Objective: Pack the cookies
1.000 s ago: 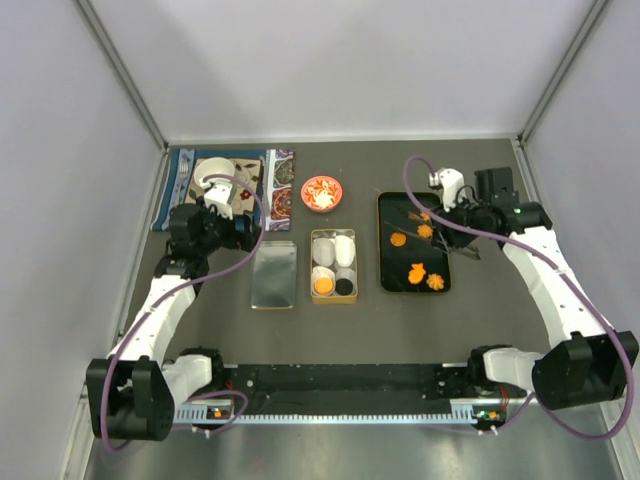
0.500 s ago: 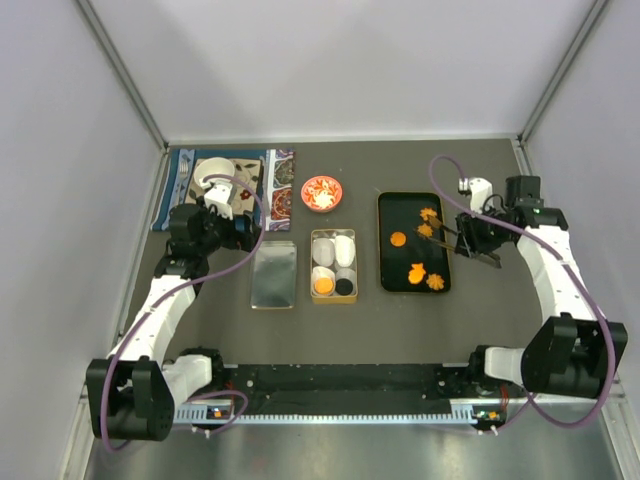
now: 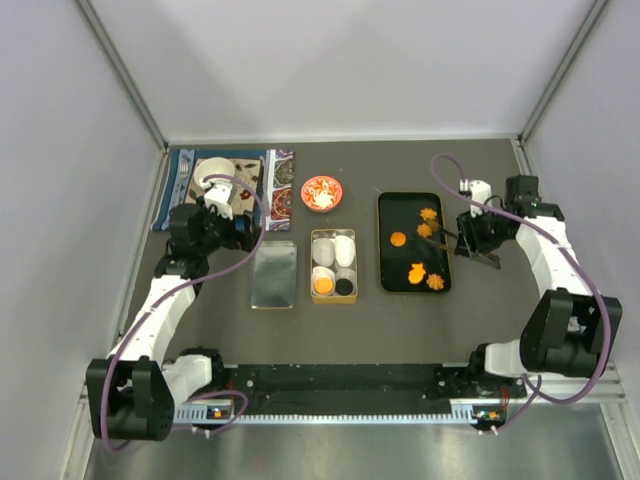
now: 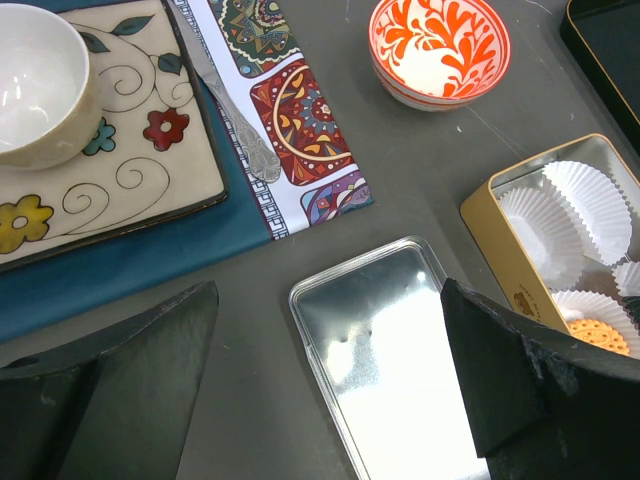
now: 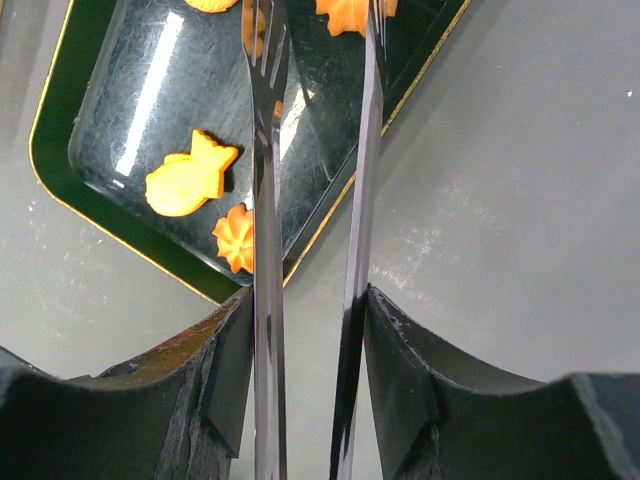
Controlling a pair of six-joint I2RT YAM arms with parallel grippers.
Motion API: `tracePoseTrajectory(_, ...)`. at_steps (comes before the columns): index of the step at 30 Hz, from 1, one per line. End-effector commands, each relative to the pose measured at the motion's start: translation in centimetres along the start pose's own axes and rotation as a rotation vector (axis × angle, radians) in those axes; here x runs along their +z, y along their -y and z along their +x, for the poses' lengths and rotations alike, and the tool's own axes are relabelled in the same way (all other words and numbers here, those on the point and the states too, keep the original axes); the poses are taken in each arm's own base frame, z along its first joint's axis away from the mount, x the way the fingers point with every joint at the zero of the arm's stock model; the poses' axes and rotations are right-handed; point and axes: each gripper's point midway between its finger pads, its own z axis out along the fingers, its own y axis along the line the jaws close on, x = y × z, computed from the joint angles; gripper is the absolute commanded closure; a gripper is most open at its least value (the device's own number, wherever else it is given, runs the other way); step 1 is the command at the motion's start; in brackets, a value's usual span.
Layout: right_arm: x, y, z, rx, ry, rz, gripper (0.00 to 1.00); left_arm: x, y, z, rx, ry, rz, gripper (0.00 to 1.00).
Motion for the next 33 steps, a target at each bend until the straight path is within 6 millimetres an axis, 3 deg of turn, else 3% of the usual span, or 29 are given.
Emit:
tracePoseTrajectory(1,0.2,1.0,-1.3,-0.026,0.056,0.000,0.54,0.0,0.2,-1.4,0.020,0.044,0.010,0.01)
tracePoseTrajectory(19,1.3,2.7,-1.0,0.017,0.036,-0.016,0.55,0.1,0.1,-1.3,0.018,0.039,0.008,0.01)
tracePoseTrajectory(33,2.2,2.4,-0.5,0.091,0.012,-0.092,0.57,0.1,0.1,-1.3,0.021,0.039,0.006,0.01)
